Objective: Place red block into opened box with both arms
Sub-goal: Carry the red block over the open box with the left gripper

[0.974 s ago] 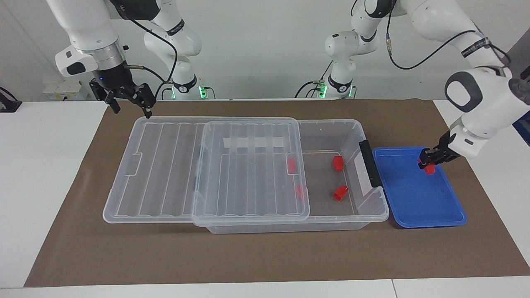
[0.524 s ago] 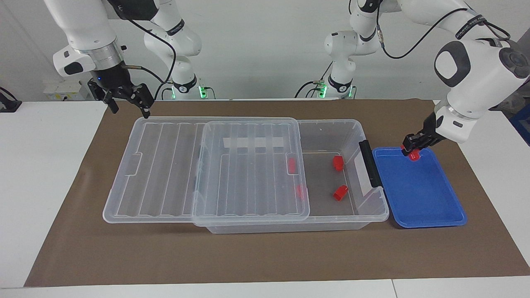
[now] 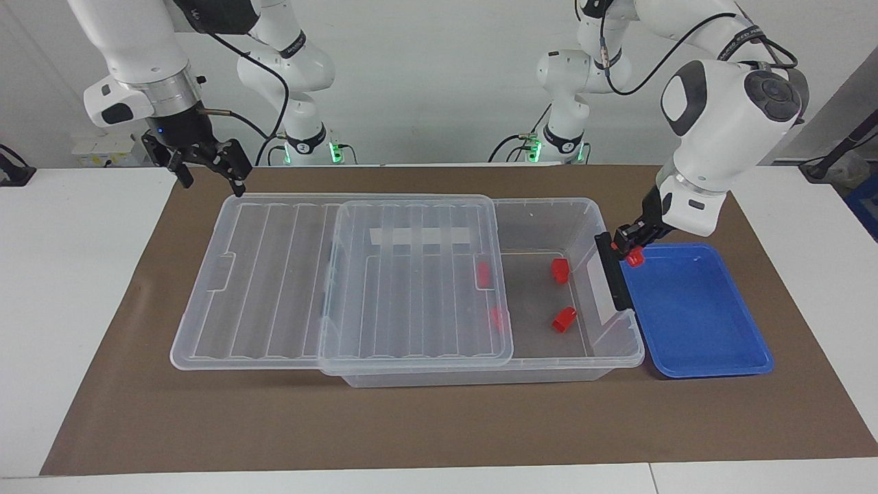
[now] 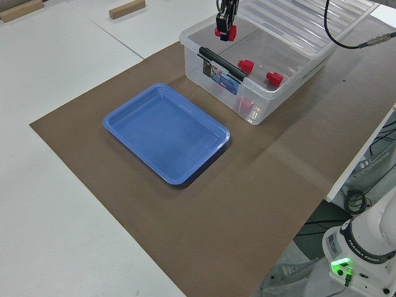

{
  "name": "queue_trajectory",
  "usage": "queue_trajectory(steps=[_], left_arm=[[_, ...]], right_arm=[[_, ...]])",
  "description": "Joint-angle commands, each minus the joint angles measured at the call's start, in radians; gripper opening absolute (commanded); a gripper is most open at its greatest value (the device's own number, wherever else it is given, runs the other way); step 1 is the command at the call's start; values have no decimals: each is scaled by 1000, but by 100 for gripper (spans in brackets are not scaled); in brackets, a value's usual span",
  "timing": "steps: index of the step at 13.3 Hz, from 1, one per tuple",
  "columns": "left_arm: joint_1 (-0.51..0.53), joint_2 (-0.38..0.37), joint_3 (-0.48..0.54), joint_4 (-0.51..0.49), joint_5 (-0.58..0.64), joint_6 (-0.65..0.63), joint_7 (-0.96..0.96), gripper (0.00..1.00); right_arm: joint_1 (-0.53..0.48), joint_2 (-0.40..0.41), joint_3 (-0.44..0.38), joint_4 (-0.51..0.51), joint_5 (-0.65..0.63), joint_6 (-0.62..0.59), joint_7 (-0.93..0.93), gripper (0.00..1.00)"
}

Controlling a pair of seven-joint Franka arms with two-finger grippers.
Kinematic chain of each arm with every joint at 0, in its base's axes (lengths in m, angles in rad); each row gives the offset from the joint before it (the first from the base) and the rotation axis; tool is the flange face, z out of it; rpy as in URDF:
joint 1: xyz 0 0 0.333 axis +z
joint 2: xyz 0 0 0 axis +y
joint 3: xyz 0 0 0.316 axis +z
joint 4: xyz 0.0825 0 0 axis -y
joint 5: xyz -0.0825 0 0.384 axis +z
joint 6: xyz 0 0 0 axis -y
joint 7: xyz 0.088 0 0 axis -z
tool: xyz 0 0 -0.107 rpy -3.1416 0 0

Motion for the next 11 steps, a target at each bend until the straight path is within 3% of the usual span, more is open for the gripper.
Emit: queue_trajectory(steps=[1, 8, 11], left_arm=[[-39, 5, 13, 13, -3, 38, -61, 0], [-149, 3, 11, -22, 60, 167, -202, 0], [-166, -26, 13, -132, 67, 271, -203, 0]], right_arm=[[7, -25, -17, -26, 9, -4, -18, 100], [-1, -25, -16, -26, 10, -5, -18, 100], [-1, -26, -16, -24, 10, -5, -18, 100]])
